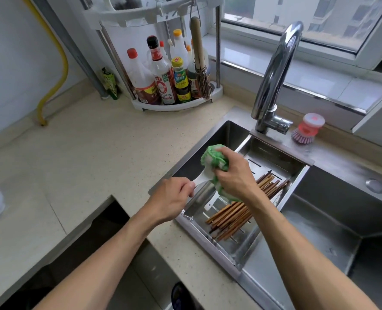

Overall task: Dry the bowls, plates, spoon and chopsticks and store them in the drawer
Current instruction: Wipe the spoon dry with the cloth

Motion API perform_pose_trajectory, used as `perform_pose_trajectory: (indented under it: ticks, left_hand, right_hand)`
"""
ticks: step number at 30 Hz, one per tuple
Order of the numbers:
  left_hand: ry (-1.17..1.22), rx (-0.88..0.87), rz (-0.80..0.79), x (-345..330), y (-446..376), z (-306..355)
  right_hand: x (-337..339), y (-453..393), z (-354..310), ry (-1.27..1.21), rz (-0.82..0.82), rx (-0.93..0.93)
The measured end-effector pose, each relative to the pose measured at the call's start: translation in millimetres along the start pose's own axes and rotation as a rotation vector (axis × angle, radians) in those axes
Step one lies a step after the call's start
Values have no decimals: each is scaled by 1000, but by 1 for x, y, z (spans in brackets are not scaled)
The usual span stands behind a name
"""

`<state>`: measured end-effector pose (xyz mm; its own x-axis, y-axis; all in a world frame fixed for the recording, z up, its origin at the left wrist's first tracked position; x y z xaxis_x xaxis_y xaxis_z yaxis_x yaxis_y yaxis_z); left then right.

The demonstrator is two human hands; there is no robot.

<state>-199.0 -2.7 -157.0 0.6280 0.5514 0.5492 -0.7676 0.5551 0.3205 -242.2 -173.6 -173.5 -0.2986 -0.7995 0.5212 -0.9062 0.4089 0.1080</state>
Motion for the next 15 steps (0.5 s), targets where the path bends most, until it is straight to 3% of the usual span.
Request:
perform_pose_trajectory:
  ticks: [4,6,8,10,15]
  left_hand:
    - [86,44,95,-17,-6,9]
    - [33,70,116,-24,-5,7]
    - [11,86,107,-23,-4,0]
    - [16,90,67,-18,-3,-4]
    - [-28,65,-78,-3,1,4]
  right_hand:
    - [-48,14,21,-739,189,-538]
    - [-70,21,15,-1005,219,-625]
    - [-77,25,12,-1104,197,-651]
    - [-73,26,16,-993,170,-630]
    - [-31,9,16,-286,-30,-323]
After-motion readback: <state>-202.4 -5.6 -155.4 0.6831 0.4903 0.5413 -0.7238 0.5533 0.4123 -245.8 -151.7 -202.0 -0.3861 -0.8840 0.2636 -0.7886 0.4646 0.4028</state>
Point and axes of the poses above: each hand's wrist, its own y-axis away from the middle knuckle, its own x-axis out of the back of the hand, z = x × y, the point moved 5 cm from there along -y, towards the middle knuckle, and after that the axes turned 12 degrees about y, right-handed, at the moved point
